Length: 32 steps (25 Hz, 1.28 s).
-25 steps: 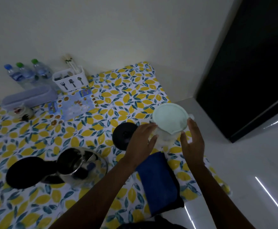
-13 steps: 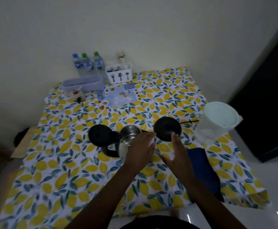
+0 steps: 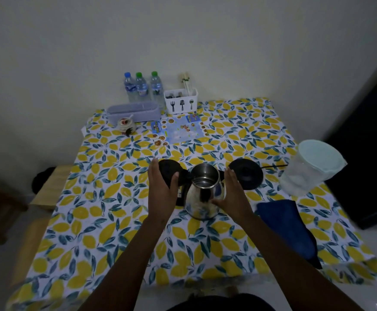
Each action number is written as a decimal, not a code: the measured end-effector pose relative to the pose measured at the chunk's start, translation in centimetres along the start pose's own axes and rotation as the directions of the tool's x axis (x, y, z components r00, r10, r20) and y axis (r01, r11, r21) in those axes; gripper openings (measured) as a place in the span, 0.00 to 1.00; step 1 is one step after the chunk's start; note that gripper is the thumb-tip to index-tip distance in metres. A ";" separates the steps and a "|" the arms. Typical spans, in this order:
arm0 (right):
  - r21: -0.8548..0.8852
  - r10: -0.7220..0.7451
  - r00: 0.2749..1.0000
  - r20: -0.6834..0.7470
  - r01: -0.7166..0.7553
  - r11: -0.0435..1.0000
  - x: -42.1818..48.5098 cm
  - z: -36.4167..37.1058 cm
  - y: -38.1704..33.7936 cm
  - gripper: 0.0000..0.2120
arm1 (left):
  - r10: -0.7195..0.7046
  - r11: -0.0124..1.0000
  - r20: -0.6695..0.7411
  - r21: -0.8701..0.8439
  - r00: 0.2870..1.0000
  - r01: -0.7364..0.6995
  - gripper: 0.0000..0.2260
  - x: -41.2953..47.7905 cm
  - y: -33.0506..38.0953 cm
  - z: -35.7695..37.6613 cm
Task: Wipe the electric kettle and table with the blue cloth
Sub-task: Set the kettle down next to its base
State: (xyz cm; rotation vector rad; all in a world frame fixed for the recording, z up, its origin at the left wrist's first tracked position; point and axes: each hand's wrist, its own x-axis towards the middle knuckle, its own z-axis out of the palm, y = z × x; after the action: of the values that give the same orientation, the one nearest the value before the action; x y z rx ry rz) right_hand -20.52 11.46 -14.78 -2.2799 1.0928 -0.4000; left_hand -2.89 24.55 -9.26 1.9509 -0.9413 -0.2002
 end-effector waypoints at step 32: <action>-0.017 -0.145 0.987 -0.072 0.144 0.989 -2.3 -1.6 8.5 0.42 | 0.388 0.818 0.505 0.196 0.771 -0.541 0.16 2.3 4.8 10.0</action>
State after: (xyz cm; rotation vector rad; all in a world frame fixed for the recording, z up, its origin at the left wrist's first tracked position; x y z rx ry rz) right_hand -27.92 8.40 -18.72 -2.3796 0.9701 -0.5402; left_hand -8.70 14.85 -10.44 1.9215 -1.8523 -0.2073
